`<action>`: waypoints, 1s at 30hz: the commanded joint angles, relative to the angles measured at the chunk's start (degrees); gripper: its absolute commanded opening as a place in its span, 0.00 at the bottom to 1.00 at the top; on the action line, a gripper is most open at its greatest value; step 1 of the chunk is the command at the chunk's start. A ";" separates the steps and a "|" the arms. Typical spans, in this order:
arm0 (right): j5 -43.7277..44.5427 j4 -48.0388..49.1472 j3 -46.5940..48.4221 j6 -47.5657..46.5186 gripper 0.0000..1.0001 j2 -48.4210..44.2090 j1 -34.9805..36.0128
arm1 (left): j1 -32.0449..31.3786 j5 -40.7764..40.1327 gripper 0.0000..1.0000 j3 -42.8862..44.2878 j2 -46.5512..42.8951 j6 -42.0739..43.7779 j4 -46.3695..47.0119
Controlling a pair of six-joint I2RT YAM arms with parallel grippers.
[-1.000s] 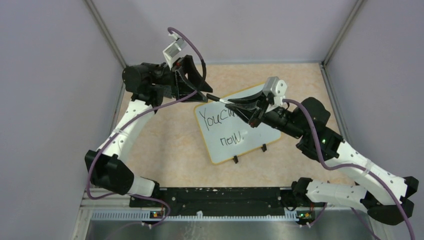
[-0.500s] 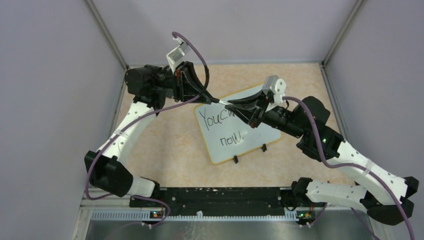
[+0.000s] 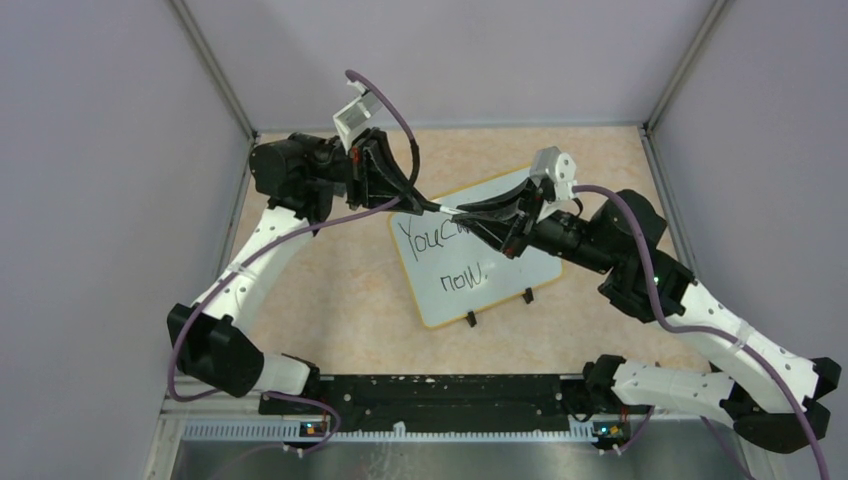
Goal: Write a sentence on the whiteboard
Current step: Pass from the right arm to the left
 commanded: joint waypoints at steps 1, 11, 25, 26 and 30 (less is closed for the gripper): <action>-2.50 2.26 2.97 1.40 0.00 2.32 -0.24 | -3.82 -1.97 0.00 -0.22 -0.90 -0.44 2.97; -3.14 2.54 3.26 0.65 0.00 4.31 0.25 | -5.55 -3.68 0.00 -0.17 0.43 -0.53 2.59; -2.76 2.41 3.67 0.02 0.00 6.38 1.25 | -7.82 -3.78 0.00 -0.13 0.98 -0.10 2.16; -2.66 2.30 3.67 -0.09 0.00 6.38 1.28 | -7.77 -3.48 0.00 -0.17 0.86 -0.09 2.18; -0.88 1.07 4.30 -1.59 0.00 5.57 1.05 | -5.22 -2.72 0.00 -1.74 0.23 -0.25 2.18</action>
